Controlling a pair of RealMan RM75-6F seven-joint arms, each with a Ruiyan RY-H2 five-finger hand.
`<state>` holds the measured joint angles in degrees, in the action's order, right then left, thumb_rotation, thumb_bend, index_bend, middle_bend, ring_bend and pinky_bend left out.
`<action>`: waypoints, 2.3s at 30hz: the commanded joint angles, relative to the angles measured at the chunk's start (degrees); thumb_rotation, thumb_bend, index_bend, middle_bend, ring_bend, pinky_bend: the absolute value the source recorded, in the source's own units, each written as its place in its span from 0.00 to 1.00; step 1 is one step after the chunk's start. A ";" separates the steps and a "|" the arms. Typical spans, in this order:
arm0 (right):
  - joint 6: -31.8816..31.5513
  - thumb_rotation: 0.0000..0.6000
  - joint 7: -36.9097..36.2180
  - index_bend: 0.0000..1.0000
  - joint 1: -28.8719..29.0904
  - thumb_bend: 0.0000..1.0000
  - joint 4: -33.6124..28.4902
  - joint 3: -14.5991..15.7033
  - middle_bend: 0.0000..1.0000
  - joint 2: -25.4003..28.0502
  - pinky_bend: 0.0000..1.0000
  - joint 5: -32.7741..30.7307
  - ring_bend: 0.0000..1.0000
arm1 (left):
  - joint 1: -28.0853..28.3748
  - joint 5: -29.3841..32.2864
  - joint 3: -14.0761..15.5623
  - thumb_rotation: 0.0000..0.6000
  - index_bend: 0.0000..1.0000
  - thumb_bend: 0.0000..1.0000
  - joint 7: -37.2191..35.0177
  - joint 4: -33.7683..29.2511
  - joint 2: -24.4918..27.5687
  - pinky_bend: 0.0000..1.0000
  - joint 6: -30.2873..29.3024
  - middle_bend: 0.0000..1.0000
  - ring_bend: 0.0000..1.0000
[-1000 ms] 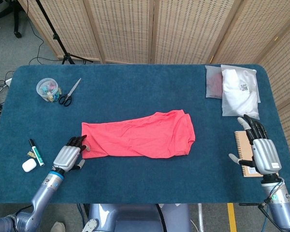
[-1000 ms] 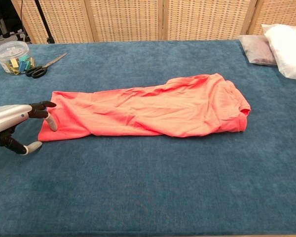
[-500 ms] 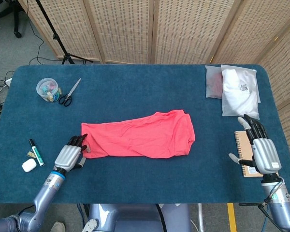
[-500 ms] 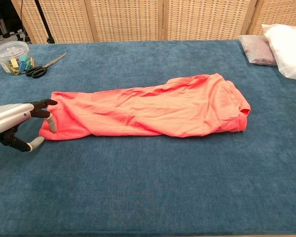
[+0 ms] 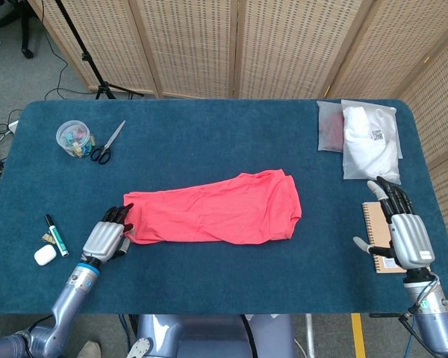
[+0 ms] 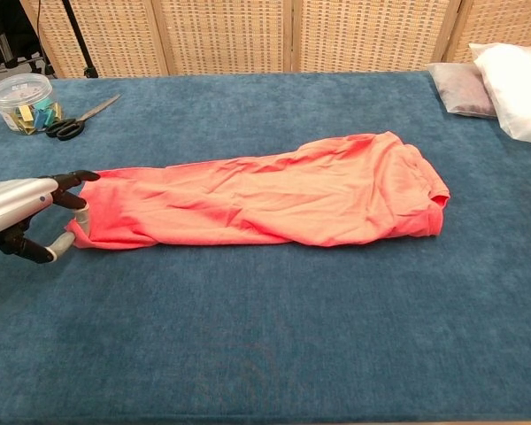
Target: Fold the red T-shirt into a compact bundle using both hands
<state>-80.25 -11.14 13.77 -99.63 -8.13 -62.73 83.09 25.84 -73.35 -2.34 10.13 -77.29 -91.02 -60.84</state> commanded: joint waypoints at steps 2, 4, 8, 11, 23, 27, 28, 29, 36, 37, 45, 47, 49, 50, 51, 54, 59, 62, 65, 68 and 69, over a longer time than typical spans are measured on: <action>-0.05 1.00 -0.05 0.00 -0.07 0.00 -0.04 -0.06 0.00 0.05 0.00 0.06 0.00 | 0.09 -0.08 -0.05 1.00 0.71 0.58 0.63 -0.36 1.37 0.00 0.16 0.00 0.00; 0.02 1.00 -0.10 0.00 -0.09 0.00 -0.05 -0.10 0.00 0.07 0.00 0.05 0.00 | 0.38 0.22 0.49 1.00 0.72 0.59 2.21 -1.71 3.61 0.00 1.39 0.00 0.00; 0.04 1.00 -0.18 0.00 -0.12 0.00 -0.10 -0.16 0.00 0.12 0.00 0.14 0.00 | 0.50 2.09 0.61 1.00 0.73 0.59 5.39 -4.68 8.25 0.00 2.48 0.00 0.00; 0.01 1.00 -0.25 0.00 -0.18 0.00 -0.17 -0.20 0.00 0.19 0.00 0.16 0.00 | 0.26 3.94 0.41 1.00 0.73 0.59 7.18 -6.27 11.78 0.00 2.64 0.00 0.00; 0.13 1.00 0.24 0.00 -0.23 0.00 -0.46 -0.12 0.00 0.14 0.00 0.54 0.00 | -2.15 8.51 -0.26 1.00 0.73 0.59 1.15 -2.52 19.21 0.00 4.29 0.00 0.00; 0.27 1.00 0.41 0.00 -0.21 0.00 -0.52 -0.09 0.00 0.06 0.00 0.54 0.00 | -3.39 10.65 -0.53 1.00 0.73 0.59 -2.39 2.74 19.22 0.00 5.66 0.00 0.00; 0.28 1.00 0.44 0.00 -0.20 0.00 -0.51 -0.10 0.00 0.05 0.00 0.53 0.00 | -3.62 11.20 -0.64 1.00 0.73 0.59 -3.24 3.95 19.09 0.00 6.13 0.00 0.00; 0.27 1.00 0.48 0.00 -0.21 0.00 -0.51 -0.11 0.00 0.05 0.00 0.53 0.00 | -3.93 11.80 -0.78 1.00 0.73 0.59 -4.48 5.82 18.77 0.00 6.77 0.00 0.00; 0.38 1.00 0.42 0.00 -0.20 0.00 -0.56 -0.20 0.00 0.10 0.00 0.45 0.00 | -4.89 14.15 -1.80 1.00 0.73 0.60 -11.55 17.02 15.46 0.00 11.66 0.00 0.00; 0.41 1.00 0.45 0.00 -0.19 0.00 -0.56 -0.20 0.00 0.08 0.00 0.45 0.00 | -4.86 14.33 -2.14 1.00 0.73 0.60 -12.85 18.68 14.79 0.00 12.51 0.00 0.00; 0.44 1.00 0.28 0.00 -0.23 0.00 -0.70 -0.29 0.00 0.12 0.00 0.35 0.00 | -5.38 7.06 -5.07 1.00 0.73 0.60 -25.04 23.21 11.39 0.00 4.44 0.00 0.00; 0.41 1.00 0.10 0.00 -0.26 0.00 -0.75 -0.34 0.00 0.20 0.00 0.30 0.00 | -5.41 4.36 -5.88 1.00 0.73 0.60 -28.46 22.71 11.24 0.00 0.39 0.00 0.00; 0.35 1.00 -0.09 0.00 -0.30 0.00 -0.79 -0.42 0.00 0.31 0.00 0.25 0.00 | -5.22 1.57 -6.58 1.00 0.73 0.60 -30.70 21.76 11.27 0.00 -3.96 0.00 0.00; 0.33 1.00 -0.19 0.00 -0.33 0.00 -0.79 -0.43 0.00 0.35 0.00 0.25 0.00 | -5.08 0.34 -6.78 1.00 0.73 0.60 -31.36 21.11 11.36 0.00 -5.67 0.00 0.00; 0.31 1.00 -0.32 0.00 -0.35 0.00 -0.80 -0.45 0.00 0.42 0.00 0.27 0.00 | -4.82 -1.12 -7.07 1.00 0.73 0.60 -31.89 20.07 11.59 0.00 -7.67 0.00 0.00; 0.30 1.00 -0.59 0.00 -0.38 0.00 -0.84 -0.49 0.00 0.57 0.00 0.30 0.00 | -3.77 -3.78 -7.79 1.00 0.73 0.60 -30.84 16.85 12.26 0.00 -11.04 0.00 0.00; 0.20 1.00 -1.11 0.00 -0.47 0.00 -0.97 -0.59 0.00 0.84 0.00 0.32 0.00 | -0.49 -7.38 -9.03 1.00 0.73 0.60 -24.98 8.62 13.52 0.00 -13.12 0.00 0.00; 0.18 1.00 -1.47 0.00 -0.55 0.00 -0.97 -0.69 0.00 1.05 0.00 0.15 0.00 | 1.71 -9.19 -9.59 1.00 0.73 0.60 -20.49 4.24 13.72 0.00 -13.10 0.00 0.00; 0.24 1.00 -1.94 0.00 -0.57 0.00 -1.04 -0.80 0.00 1.24 0.00 -0.01 0.00 | 4.15 -10.72 -9.96 1.00 0.73 0.60 -15.75 0.44 13.49 0.00 -12.08 0.00 0.00; 0.27 1.00 -2.36 0.00 -0.60 0.00 -1.11 -0.89 0.00 1.47 0.00 -0.06 0.00 | 6.65 -11.94 -9.76 1.00 0.73 0.60 -10.46 -2.14 12.75 0.00 -9.98 0.00 0.00; 0.26 1.00 -2.56 0.00 -0.63 0.00 -1.14 -0.92 0.00 1.56 0.00 -0.08 0.00 | 7.59 -12.50 -9.54 1.00 0.73 0.59 -8.61 -2.83 12.23 0.00 -9.14 0.00 0.00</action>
<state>-79.98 -13.63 13.16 -100.74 -9.03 -61.22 83.02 30.83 -84.08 -11.88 -2.34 -77.61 -78.01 -71.84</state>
